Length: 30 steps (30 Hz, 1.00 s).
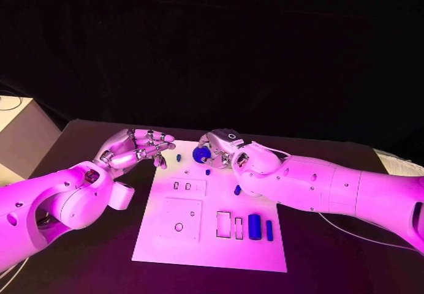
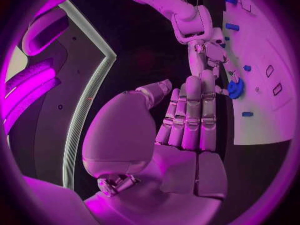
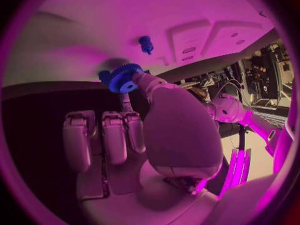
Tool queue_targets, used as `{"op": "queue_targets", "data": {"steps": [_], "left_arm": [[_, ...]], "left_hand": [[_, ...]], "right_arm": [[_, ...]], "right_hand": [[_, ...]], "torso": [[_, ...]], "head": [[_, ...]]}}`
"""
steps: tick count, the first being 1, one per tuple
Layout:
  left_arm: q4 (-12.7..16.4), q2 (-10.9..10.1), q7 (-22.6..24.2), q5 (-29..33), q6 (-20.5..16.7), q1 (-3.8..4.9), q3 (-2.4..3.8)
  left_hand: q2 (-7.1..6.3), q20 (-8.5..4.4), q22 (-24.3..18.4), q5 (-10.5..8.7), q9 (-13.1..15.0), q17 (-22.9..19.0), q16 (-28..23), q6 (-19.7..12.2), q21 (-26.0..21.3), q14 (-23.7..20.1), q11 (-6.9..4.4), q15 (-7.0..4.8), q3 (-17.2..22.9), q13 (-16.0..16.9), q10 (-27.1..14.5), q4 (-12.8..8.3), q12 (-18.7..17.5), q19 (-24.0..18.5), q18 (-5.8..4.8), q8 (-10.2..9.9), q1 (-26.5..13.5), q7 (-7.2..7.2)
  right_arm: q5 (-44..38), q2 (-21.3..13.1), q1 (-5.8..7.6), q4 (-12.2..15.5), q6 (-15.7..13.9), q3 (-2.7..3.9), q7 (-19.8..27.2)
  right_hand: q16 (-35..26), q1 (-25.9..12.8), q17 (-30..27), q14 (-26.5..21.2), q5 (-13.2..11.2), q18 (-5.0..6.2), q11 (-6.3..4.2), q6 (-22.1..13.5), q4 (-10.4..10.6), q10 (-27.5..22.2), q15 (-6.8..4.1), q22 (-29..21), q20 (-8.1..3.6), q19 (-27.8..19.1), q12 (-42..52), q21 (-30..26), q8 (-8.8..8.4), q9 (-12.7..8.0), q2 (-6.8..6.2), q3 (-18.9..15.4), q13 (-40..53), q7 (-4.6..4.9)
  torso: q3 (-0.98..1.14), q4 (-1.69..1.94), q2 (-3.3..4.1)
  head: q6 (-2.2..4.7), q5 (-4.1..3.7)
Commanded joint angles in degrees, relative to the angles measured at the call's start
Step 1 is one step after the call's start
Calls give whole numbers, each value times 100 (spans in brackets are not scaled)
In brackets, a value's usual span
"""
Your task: Assemble the parts on the task board
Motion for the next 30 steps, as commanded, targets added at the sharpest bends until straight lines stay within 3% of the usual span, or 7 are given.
{"op": "queue_targets", "data": {"steps": [1,19,25,27,30], "left_arm": [[7,12,18,-16,91,14,4],[8,15,9,-20,98,14,4],[2,20,5,-23,102,14,4],[1,19,3,-23,103,14,4],[-3,19,1,-24,104,14,4]], "left_hand": [[23,14,5,-37,8,-5,27,-31,20,-53,-4,-2,6,7,-51,-36,-21,-40,28,-22,36,-5],[26,16,14,-36,9,-8,30,-37,32,-57,0,1,5,6,-58,-31,-23,-53,27,-26,25,-1],[26,16,14,-36,9,-8,30,-37,32,-57,0,1,5,6,-58,-31,-23,-53,27,-26,25,-1],[26,16,14,-36,9,-8,30,-37,32,-57,0,1,5,6,-58,-31,-23,-53,27,-26,25,-1],[26,16,14,-36,9,-8,30,-37,32,-57,0,1,5,6,-58,-31,-23,-53,27,-26,25,-1]], "right_arm": [[-111,14,-16,5,217,0,-27],[-123,116,-37,-141,308,-2,-58],[-96,166,-38,-252,335,-3,-56],[-61,179,-39,-279,367,-6,-44],[-11,191,-39,-307,394,-8,-25]], "right_hand": [[17,-48,872,459,-28,-55,-12,248,-3,193,-33,1240,-30,465,-2,18,311,87,6,42,1051,-155],[19,-96,880,461,-63,-54,-3,228,-20,179,-24,1239,-22,464,-13,16,306,81,-26,56,1038,-145],[18,-282,884,460,-118,-50,79,6,-19,86,41,1221,28,454,-91,-1,170,9,-98,92,947,-51],[31,-469,928,468,-106,-50,122,-92,37,-14,82,1223,67,453,-175,-2,103,-27,-191,-1,847,-9],[38,-620,954,473,-46,-45,149,-176,106,-51,109,1205,98,443,-204,-18,44,-58,-210,-104,816,17]], "torso": [[5,-11,0],[6,-7,3],[3,-4,-1],[4,-6,-1],[7,-10,2]], "head": [[-7,22],[-29,38],[-37,37],[-43,39],[-40,46]]}}
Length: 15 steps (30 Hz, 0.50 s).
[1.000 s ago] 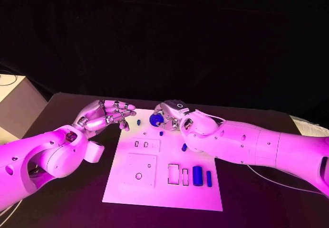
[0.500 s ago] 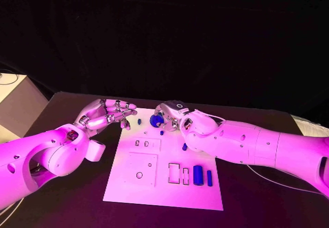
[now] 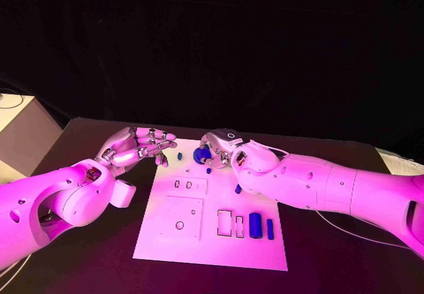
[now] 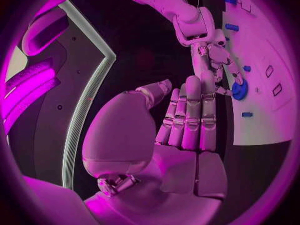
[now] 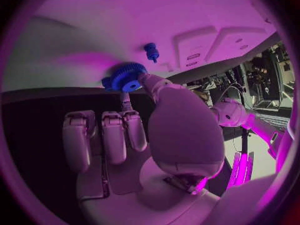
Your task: Assemble the parts on the task board
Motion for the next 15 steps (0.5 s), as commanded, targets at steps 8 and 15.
{"op": "queue_targets", "data": {"steps": [8,15], "left_arm": [[-2,13,19,-14,96,14,4],[-4,9,19,-14,92,14,4]], "left_hand": [[26,-5,6,-36,6,-8,31,-37,32,-57,0,1,5,6,-58,-31,-23,-32,27,-26,25,-1],[26,-5,6,-36,6,-8,31,-37,32,-57,0,1,5,6,-58,-31,-23,-32,27,-26,25,-1]], "right_arm": [[142,6,-13,-23,218,-13,113],[208,-32,-13,29,273,-15,156]], "right_hand": [[77,-388,1090,498,80,-34,105,-312,410,-174,119,1173,120,431,-165,-54,-261,-153,85,-972,682,87],[84,-440,1120,505,221,-38,96,-259,481,-151,115,1191,122,439,-147,-43,-257,-162,285,-1302,708,77]], "torso": [[-1,-8,-1],[0,-6,1]], "head": [[-4,11],[-5,13]]}}
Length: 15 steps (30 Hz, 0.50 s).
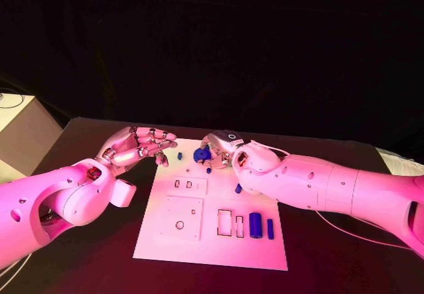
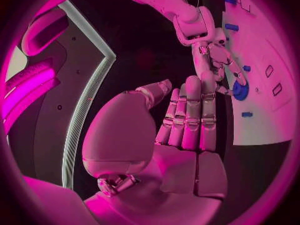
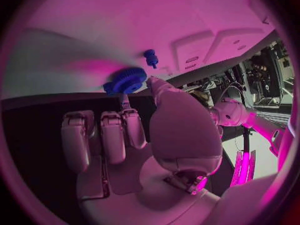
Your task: Assemble the parts on the task board
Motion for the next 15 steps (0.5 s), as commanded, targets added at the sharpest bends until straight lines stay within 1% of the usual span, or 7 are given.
{"op": "queue_targets", "data": {"steps": [1,3,6,8,15], "left_arm": [[9,8,29,-11,84,14,4],[10,8,48,-11,67,14,4],[10,7,62,-11,55,14,4],[10,6,65,-12,53,14,4],[10,0,68,-12,50,14,4]], "left_hand": [[26,-5,7,-36,6,-8,31,-37,32,-57,0,1,5,6,-58,-31,-23,-32,27,-26,25,-1],[27,-2,20,-36,10,-13,35,-43,50,-65,1,4,6,6,-64,-33,-24,-52,27,-31,21,1],[31,-2,24,-35,11,-14,36,-42,55,-66,0,3,9,6,-63,-37,-23,-55,28,-31,26,0],[32,-2,25,-34,11,-14,37,-42,56,-66,0,3,10,6,-63,-38,-23,-56,28,-31,28,-1],[32,-2,25,-34,11,-14,37,-42,56,-66,0,3,10,6,-63,-38,-23,-56,28,-31,28,-1]], "right_arm": [[70,-15,-5,30,167,-4,113],[80,-30,-5,43,202,-7,106],[85,-44,-6,47,234,-9,83],[87,-56,-7,45,258,-10,65],[100,-130,-8,66,319,-12,-1]], "right_hand": [[44,-39,1149,511,61,-39,-10,30,1,-1,33,1185,31,429,0,-20,-5,8,107,-31,712,-31],[74,-112,1246,535,115,-53,-10,33,4,16,33,1237,31,456,14,24,-10,3,198,-22,730,-30],[82,-205,1275,541,189,-57,-11,44,4,30,33,1255,31,464,26,38,-12,-1,261,-13,745,-32],[83,-221,1277,542,200,-58,-11,45,5,30,33,1258,31,466,26,41,-13,-2,268,-11,746,-32],[95,-311,1318,551,257,-68,-14,68,5,64,32,1295,30,484,54,72,-7,-3,316,5,780,-37]], "torso": [[0,0,0],[0,-3,0],[0,-2,3],[3,0,1],[0,4,-1]], "head": [[0,2],[-3,5],[-5,4],[-6,1],[-17,4]]}}
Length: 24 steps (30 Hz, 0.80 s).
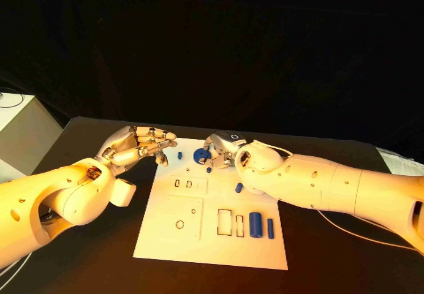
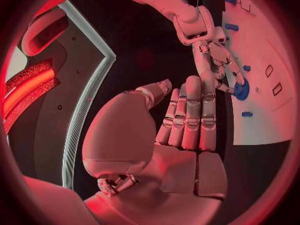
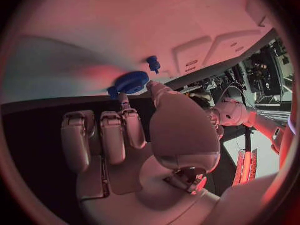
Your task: Assemble the parts on the task board
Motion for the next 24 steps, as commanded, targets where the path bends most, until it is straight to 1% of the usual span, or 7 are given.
{"op": "queue_targets", "data": {"steps": [1,5,10,12,15,20,24], "left_arm": [[10,4,60,-10,53,14,4],[9,-1,58,-12,53,14,4],[6,-7,57,-19,55,14,4],[4,-12,57,-21,55,14,4],[3,-18,58,-22,53,13,4],[2,-39,57,-22,47,13,4],[-3,-53,57,-23,41,13,4]], "left_hand": [[31,-2,9,-34,6,-6,37,-42,27,-25,0,3,10,6,-20,-38,-23,-56,28,-31,28,-1],[31,-2,9,-34,6,-6,37,-42,27,-25,0,3,10,6,-20,-38,-23,-56,28,-31,28,-1],[31,-2,9,-34,6,-6,37,-42,27,-25,0,3,10,6,-20,-38,-23,-56,28,-31,28,-1],[31,-2,9,-34,6,-6,37,-42,27,-25,0,3,10,6,-20,-38,-23,-56,28,-31,28,-1],[31,-2,9,-34,6,-6,37,-42,27,-25,0,3,10,6,-20,-38,-23,-56,28,-31,28,-1],[31,-2,9,-34,6,-6,37,-42,27,-25,0,3,10,6,-20,-38,-23,-56,28,-31,28,-1],[31,-2,9,-34,6,-6,37,-42,27,-25,0,3,10,6,-20,-38,-23,-56,28,-31,28,-1]], "right_arm": [[11,-43,-7,44,186,-3,-13],[24,-116,-9,131,188,-3,-27],[33,-271,-12,387,57,-3,-39],[21,-388,-13,542,-132,-1,-58],[23,-572,-12,730,-469,13,-62],[384,-987,16,1065,-995,71,117],[1040,-1307,76,1275,-1080,98,495]], "right_hand": [[33,-70,1318,551,51,-68,7,35,5,42,32,1296,30,484,32,46,2,-9,14,5,782,-4],[40,-116,1340,557,77,-73,4,53,4,60,30,1314,29,493,46,61,8,-8,30,13,799,-8],[37,-150,1331,555,113,-72,0,70,3,67,28,1313,28,492,51,60,14,-7,42,24,805,-13],[35,-174,1326,553,179,-72,-5,81,-2,73,24,1313,25,492,55,59,17,-8,45,43,810,-18],[36,-194,1327,553,307,-72,-10,89,-7,76,19,1313,20,492,56,59,13,-13,26,76,812,-22],[35,-180,1327,553,350,-72,-12,96,-18,77,17,1315,18,493,56,60,13,-15,-1,92,813,-25],[19,38,1277,540,270,-60,-8,67,-75,54,17,1274,17,471,35,22,-16,-32,-70,208,792,-16]], "torso": [[2,0,0],[3,-6,2],[5,-3,4],[3,1,-1],[4,-6,-7],[11,-46,-6],[24,-75,-4]], "head": [[-4,6],[-8,10],[-16,16],[-12,13],[-1,12],[38,17],[79,4]]}}
